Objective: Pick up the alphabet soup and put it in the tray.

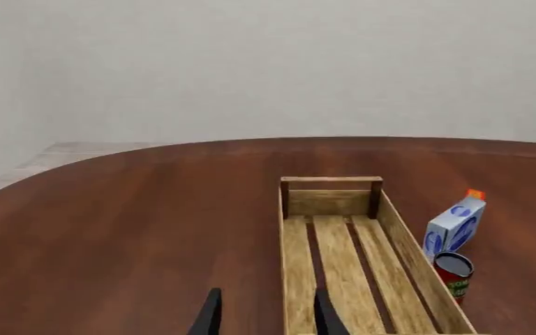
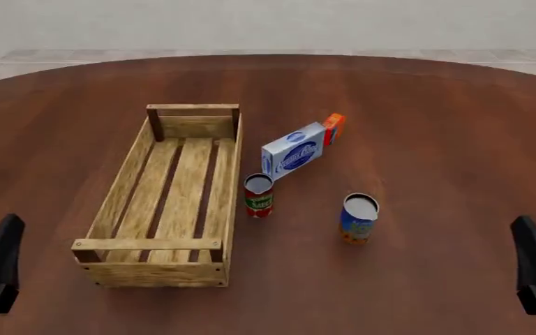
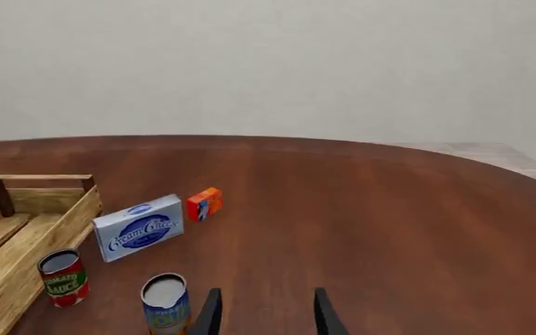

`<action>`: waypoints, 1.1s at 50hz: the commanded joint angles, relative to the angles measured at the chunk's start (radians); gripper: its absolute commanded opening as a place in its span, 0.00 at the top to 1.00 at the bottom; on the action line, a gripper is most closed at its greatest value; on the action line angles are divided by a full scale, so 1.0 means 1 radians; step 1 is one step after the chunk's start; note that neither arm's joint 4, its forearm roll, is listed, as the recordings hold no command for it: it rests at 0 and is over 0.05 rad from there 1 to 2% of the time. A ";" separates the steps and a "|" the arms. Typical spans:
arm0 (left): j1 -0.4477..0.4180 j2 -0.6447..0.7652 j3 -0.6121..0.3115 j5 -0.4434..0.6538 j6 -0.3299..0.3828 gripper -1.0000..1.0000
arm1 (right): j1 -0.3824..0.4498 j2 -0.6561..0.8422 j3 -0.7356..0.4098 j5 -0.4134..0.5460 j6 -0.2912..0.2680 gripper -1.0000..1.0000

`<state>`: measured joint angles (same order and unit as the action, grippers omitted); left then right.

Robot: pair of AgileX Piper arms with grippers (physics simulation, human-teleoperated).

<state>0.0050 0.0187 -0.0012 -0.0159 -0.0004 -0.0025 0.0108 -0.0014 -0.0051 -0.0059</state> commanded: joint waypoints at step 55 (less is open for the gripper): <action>-0.005 -0.015 -0.002 0.015 0.003 0.00 | 0.381 0.697 -0.548 0.167 0.010 0.00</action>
<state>-0.0017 0.0001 -0.0044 0.0045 0.0021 0.2957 0.5580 -0.3967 0.0539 0.0224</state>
